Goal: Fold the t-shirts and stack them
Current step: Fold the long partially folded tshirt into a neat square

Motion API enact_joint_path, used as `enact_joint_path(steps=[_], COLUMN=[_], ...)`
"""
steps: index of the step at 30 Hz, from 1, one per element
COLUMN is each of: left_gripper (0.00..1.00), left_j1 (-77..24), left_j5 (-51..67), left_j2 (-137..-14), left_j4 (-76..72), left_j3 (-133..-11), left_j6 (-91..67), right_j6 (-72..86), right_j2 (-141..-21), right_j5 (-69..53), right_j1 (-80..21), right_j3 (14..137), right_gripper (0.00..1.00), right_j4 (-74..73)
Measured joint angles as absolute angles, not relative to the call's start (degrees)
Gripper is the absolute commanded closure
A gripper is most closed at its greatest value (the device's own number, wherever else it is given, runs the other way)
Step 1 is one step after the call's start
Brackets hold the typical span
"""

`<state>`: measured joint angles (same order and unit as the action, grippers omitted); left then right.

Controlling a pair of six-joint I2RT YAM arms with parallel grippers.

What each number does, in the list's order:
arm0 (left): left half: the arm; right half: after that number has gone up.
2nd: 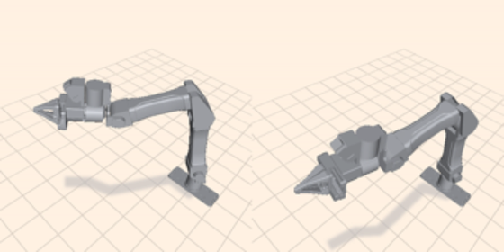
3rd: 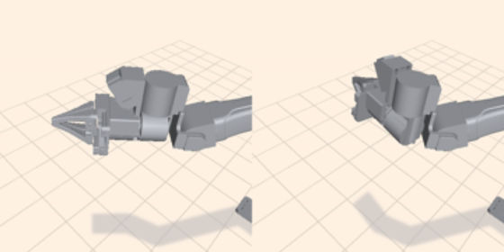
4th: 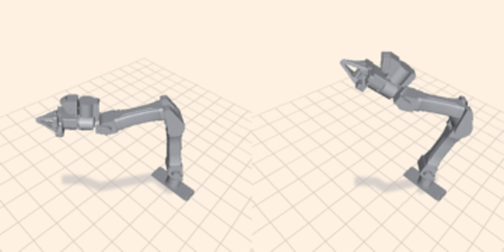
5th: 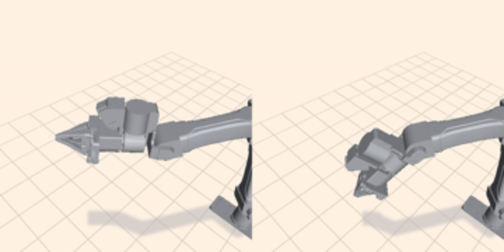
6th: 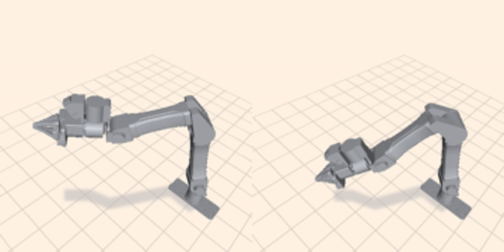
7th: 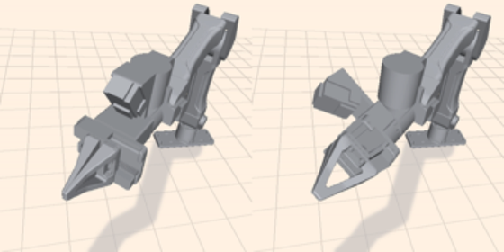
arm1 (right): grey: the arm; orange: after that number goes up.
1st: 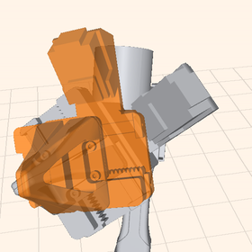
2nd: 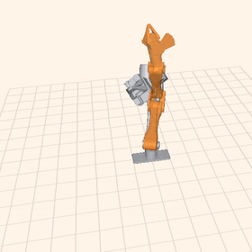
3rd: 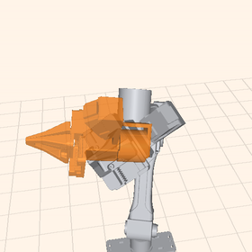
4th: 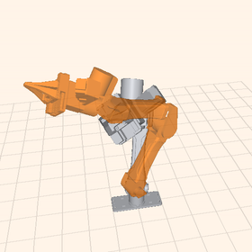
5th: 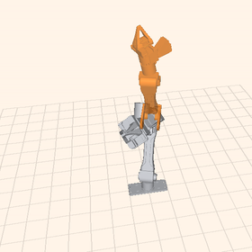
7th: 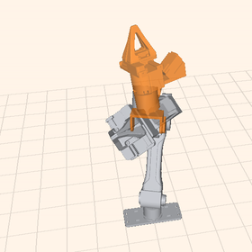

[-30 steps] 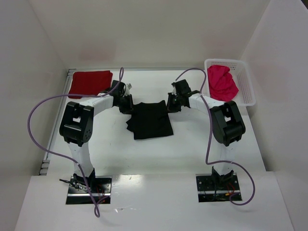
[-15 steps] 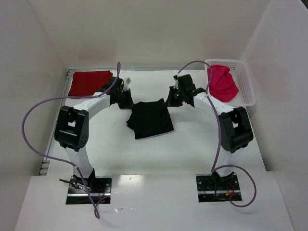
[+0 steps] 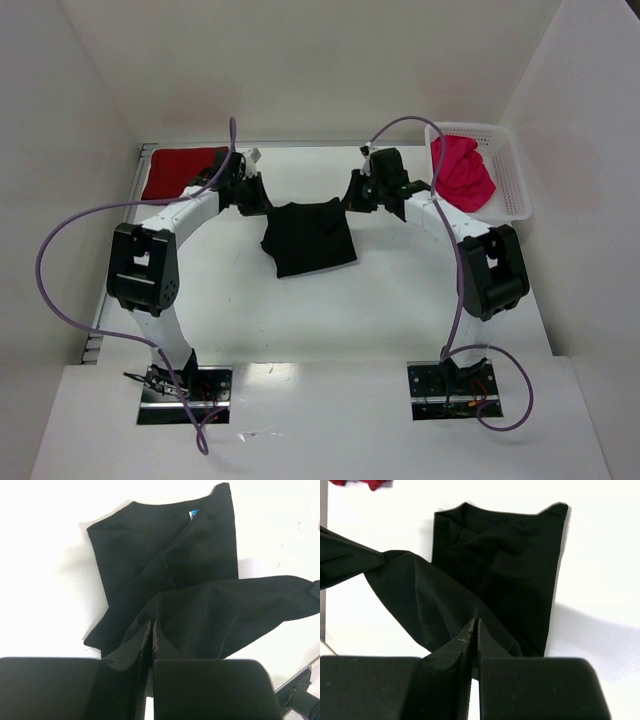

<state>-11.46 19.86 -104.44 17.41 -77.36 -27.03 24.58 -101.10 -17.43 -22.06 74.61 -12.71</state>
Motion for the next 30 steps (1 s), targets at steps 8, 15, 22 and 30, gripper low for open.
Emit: enact_joint_path(steps=[8, 15, 22, 30], left_gripper=[0.93, 0.92, 0.92, 0.92], left_j1=[-10.59, -9.89, -8.75, -7.18], left_j5=[21.45, 22.85, 22.33, 21.74], left_j2=[-106.56, -114.83, -123.63, -130.41], left_j4=[16.64, 16.14, 16.25, 16.29], left_j3=[-83.88, -92.23, -98.56, -106.50], left_j6=[-27.09, -27.09, -27.24, -27.33], right_j6=[23.46, 22.85, 22.98, 23.35], right_j2=[-102.37, -109.56, -118.21, -121.51], right_j5=[-17.12, -16.69, -14.15, -11.42], right_j1=[-22.06, -21.32, -20.05, -17.02], right_j3=[78.70, 84.53, 88.20, 90.48], right_gripper=[0.88, 0.87, 0.87, 0.87], right_j4=[-10.81, -8.95, -7.73, -7.11])
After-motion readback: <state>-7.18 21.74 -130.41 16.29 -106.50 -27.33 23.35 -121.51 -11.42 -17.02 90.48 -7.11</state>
